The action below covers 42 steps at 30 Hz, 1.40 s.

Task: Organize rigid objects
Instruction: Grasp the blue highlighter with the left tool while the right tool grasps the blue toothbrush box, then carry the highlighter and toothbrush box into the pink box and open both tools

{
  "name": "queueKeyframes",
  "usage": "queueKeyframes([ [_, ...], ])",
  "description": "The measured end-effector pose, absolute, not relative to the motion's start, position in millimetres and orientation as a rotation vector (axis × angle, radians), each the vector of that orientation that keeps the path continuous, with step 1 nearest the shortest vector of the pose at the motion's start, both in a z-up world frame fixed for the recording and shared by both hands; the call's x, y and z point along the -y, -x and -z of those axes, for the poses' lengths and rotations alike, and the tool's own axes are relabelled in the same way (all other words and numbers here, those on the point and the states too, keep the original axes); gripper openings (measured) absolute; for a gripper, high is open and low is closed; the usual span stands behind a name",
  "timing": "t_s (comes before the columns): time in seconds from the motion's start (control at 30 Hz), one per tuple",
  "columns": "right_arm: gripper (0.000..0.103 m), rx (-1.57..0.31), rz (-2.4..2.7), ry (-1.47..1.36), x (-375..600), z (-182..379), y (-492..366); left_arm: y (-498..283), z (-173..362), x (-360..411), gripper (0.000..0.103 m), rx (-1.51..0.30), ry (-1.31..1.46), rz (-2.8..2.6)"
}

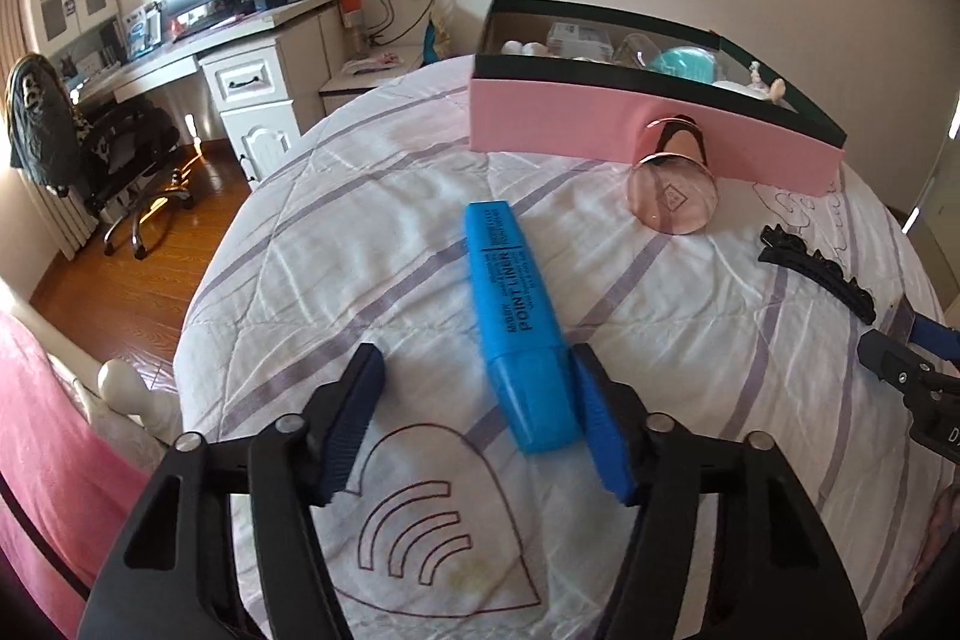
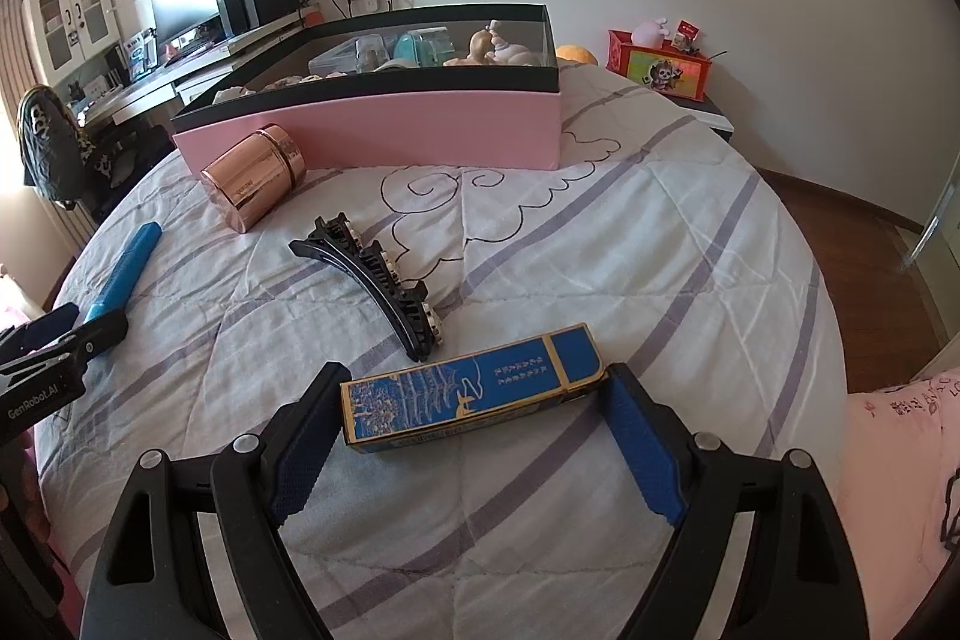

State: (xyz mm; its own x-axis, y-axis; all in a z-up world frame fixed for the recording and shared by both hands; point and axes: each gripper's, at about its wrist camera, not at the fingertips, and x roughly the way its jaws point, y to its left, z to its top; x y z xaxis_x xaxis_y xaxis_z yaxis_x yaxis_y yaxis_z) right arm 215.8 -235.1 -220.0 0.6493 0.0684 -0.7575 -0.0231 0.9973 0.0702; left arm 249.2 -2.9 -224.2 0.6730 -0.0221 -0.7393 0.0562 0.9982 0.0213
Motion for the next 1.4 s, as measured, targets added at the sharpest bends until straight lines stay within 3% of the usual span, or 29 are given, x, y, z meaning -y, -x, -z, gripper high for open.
queueKeyframes([
  [0.13, 0.085, -0.859, -0.055, -0.055, 235.6, 220.0, -216.1, -253.8, 225.1, 13.8, 0.027, -0.804, -0.097, 0.083],
  [0.47, 0.085, -0.761, -0.065, -0.063, 228.8, 199.4, -205.0, -234.4, 195.5, 22.4, 0.027, -0.678, -0.074, 0.128],
  [0.87, 0.085, -0.425, -0.080, -0.021, 190.5, 121.0, -160.9, -190.6, 121.3, 33.5, 0.027, -0.374, -0.071, 0.100],
  [1.4, 0.085, -0.364, -0.084, 0.024, 184.5, 94.2, -191.5, -231.3, 95.9, 40.4, 0.027, -0.328, -0.075, 0.106],
])
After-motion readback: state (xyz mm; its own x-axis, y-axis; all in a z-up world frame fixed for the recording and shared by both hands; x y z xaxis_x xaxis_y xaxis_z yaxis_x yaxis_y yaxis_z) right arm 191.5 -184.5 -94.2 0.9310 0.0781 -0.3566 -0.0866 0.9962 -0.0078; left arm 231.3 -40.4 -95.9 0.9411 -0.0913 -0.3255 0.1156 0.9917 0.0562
